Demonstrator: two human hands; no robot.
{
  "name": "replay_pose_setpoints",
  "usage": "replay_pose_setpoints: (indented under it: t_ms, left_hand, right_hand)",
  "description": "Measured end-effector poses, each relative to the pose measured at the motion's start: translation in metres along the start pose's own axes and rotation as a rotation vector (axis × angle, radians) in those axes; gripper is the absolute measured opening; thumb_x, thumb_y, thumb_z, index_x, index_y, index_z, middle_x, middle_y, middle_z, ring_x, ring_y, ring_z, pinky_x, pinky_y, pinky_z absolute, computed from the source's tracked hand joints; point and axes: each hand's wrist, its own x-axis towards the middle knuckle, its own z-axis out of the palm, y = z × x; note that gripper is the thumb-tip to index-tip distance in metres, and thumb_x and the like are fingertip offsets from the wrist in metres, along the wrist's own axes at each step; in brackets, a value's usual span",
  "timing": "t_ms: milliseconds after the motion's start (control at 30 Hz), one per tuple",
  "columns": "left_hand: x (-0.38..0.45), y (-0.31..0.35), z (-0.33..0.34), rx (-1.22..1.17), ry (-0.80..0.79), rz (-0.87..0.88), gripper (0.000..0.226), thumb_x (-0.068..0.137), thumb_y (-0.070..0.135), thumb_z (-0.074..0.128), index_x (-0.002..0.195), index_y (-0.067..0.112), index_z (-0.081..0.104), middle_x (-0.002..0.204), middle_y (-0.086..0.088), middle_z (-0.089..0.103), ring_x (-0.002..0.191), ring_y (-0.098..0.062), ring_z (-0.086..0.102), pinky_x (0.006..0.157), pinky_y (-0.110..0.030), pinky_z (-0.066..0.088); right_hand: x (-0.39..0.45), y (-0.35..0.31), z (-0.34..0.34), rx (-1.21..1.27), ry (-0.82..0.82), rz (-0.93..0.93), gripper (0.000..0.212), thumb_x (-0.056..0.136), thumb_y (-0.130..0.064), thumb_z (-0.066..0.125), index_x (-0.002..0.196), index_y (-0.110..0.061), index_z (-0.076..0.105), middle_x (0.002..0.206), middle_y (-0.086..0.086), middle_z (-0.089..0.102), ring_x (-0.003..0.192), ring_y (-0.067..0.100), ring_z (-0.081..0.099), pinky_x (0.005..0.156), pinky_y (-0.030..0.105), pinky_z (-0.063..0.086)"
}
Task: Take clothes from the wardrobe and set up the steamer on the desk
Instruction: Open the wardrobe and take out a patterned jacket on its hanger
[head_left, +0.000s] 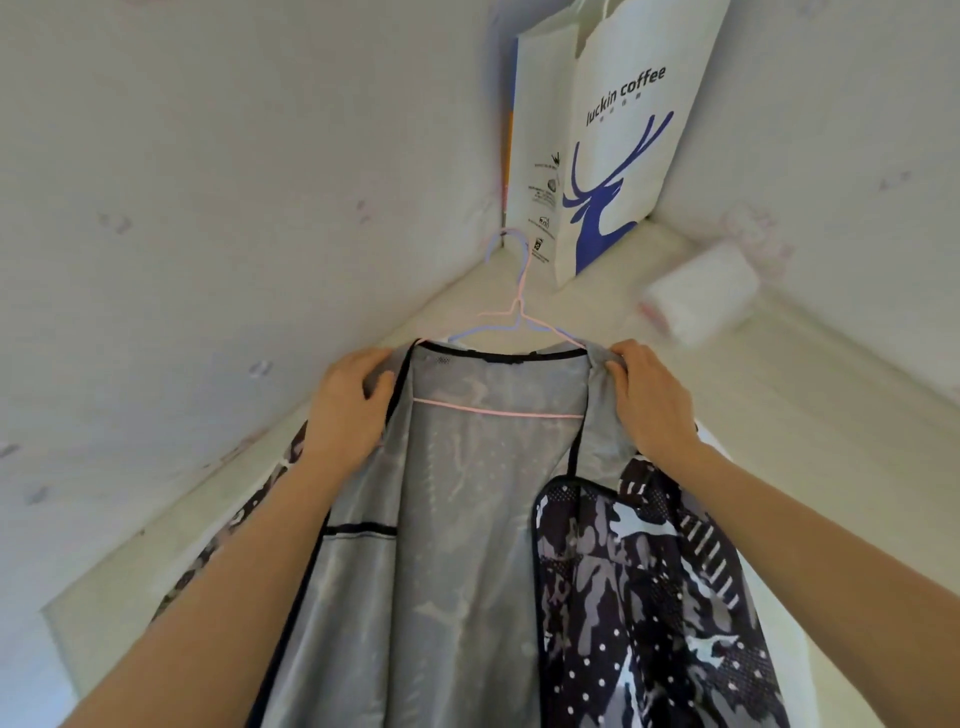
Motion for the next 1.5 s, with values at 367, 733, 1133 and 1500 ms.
replay_pose_setpoints:
  t_ms: [367, 733, 1133, 1500]
  left_hand:
    - [-0.079, -0.035, 0.010, 0.147, 0.061, -0.237, 0.021, 0.092, 0.029, 0.059, 0.095, 0.009, 0.061, 0.089, -0.008, 0.065, 0.086, -0.030, 0.062, 0.068, -0.039, 0.048]
    - [-0.057, 0.028, 0.052, 0.145, 0.180, 0.159, 0.013, 0.091, 0.011, 0.063, 0.091, -0.001, 0.068, 0.097, -0.007, 0.062, 0.087, -0.023, 0.053, 0.074, -0.034, 0.047]
    - [0.013, 0.026, 0.090, 0.265, 0.097, 0.342, 0.039, 0.092, 0.029, 0.047, 0.111, 0.001, 0.067, 0.116, -0.014, 0.062, 0.108, -0.033, 0.057, 0.098, -0.050, 0.045]
    - [-0.007, 0.001, 0.115, 0.535, -0.117, 0.278, 0.068, 0.092, 0.050, 0.024, 0.148, 0.010, 0.031, 0.154, -0.004, 0.032, 0.147, -0.022, 0.018, 0.116, -0.050, 0.016]
  right_hand:
    - [0.001, 0.005, 0.005, 0.033, -0.008, -0.064, 0.024, 0.102, -0.027, 0.037, 0.110, -0.009, 0.050, 0.106, 0.012, 0.057, 0.087, 0.034, 0.058, 0.069, 0.041, 0.048]
    - [0.008, 0.005, 0.016, 0.014, 0.019, -0.015, 0.026, 0.102, -0.032, 0.035, 0.107, -0.011, 0.050, 0.103, 0.010, 0.059, 0.083, 0.034, 0.059, 0.067, 0.042, 0.049]
    - [0.068, 0.005, 0.016, -0.135, 0.103, 0.025, 0.025, 0.101, -0.028, 0.040, 0.104, -0.007, 0.054, 0.096, 0.015, 0.061, 0.088, 0.035, 0.055, 0.065, 0.038, 0.039]
    - [0.058, 0.016, 0.042, -0.263, 0.150, -0.091, 0.025, 0.089, -0.010, 0.054, 0.113, -0.004, 0.060, 0.103, 0.014, 0.065, 0.089, 0.038, 0.059, 0.074, 0.042, 0.047]
